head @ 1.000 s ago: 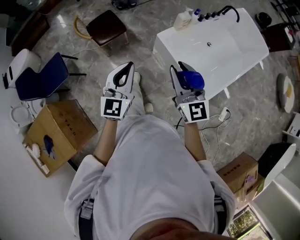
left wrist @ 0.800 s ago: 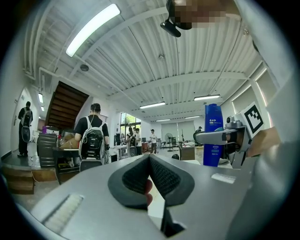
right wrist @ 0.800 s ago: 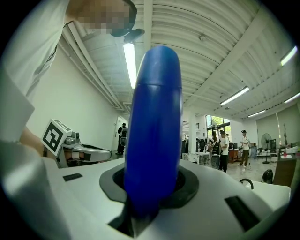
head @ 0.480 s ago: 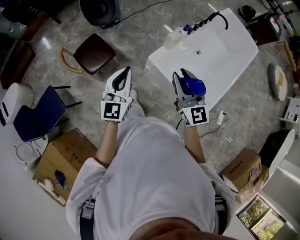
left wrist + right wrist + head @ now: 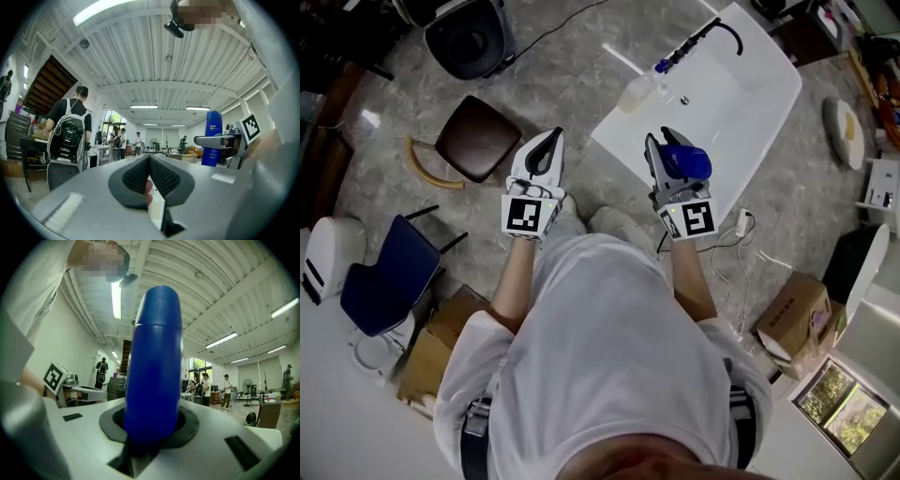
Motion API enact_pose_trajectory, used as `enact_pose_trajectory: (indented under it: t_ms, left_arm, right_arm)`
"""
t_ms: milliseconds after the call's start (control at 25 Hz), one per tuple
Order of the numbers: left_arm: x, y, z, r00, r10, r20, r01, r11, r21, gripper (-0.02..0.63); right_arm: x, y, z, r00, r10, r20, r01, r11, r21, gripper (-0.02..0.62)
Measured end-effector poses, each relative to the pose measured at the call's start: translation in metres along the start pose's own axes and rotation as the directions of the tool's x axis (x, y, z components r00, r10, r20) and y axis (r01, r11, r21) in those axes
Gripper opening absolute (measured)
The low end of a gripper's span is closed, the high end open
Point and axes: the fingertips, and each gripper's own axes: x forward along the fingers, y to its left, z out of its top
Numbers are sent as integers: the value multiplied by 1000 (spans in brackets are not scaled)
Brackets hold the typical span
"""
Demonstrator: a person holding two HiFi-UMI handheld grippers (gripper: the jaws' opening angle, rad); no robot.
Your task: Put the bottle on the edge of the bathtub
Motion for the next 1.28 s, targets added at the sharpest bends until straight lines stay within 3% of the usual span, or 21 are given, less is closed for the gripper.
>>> enact_pose_trajectory:
  t_ms: [160,280,520,840,1080,1280]
  left_arm:
    - [24,15,-13,1000,-12,-29,13,1000,28,-3]
    - [44,18,-11,1000,-22,16,21,1000,23,-3]
    - [87,29,-55,1000,-13,9,13,1000,24,-3]
    - [140,43,-174,999,-31,-21,30,999,-11,-3]
    - [169,48,-272,997,-70,-19,71,997,35,-3]
    - [185,48,-345,997,-73,-41,75,996,46,-3]
  right_arm:
    - [23,-16,-14,1000,-12,-2,12,1000,12,103]
    - [37,-28,-34,1000,-11,-11,12,1000,29,103]
    - [67,-58,-101,1000,-1,-30,2,999,36,103]
    - [104,-89,-248,999,16,-38,-15,1000,22,101]
    - [125,-90,-369,996,92,-7,-92,996,17,100]
    - [137,-90,-443,990,141,-22,-139,988,67,101]
